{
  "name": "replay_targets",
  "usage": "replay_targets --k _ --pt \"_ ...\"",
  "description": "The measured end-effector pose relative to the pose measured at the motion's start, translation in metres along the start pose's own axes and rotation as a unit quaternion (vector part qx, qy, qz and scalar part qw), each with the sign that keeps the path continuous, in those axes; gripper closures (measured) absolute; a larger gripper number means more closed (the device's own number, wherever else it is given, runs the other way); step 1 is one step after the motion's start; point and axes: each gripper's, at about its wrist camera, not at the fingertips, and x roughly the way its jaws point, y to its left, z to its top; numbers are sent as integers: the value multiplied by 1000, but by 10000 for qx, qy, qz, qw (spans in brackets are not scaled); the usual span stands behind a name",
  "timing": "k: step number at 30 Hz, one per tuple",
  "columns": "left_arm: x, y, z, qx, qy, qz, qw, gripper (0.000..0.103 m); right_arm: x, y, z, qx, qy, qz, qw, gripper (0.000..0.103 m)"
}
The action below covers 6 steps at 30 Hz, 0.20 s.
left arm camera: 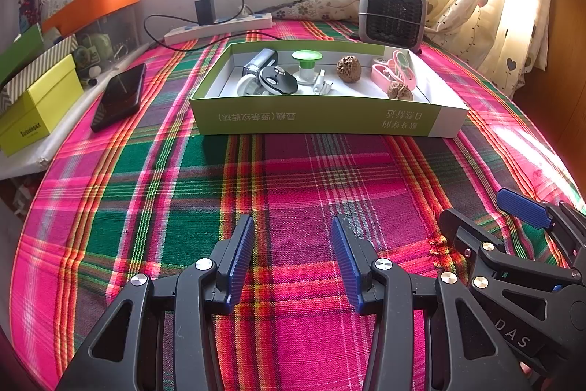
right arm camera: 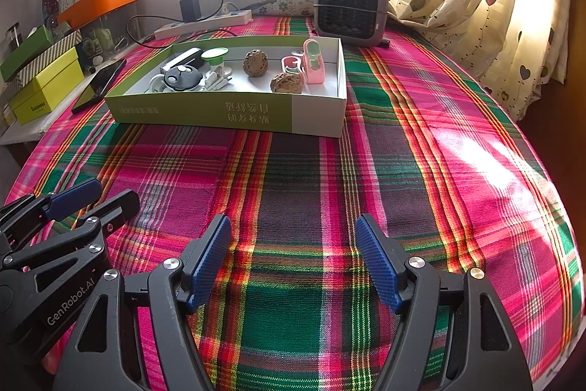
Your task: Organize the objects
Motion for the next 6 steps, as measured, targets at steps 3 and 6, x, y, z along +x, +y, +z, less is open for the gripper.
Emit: replay_targets --k 3,6 --pt "0 -1 0 -1 2 -1 10000 61 0 0 0 0 0 0 10000 32" --pt "0 -1 0 -2 3 -1 10000 61 0 0 0 0 0 0 10000 32"
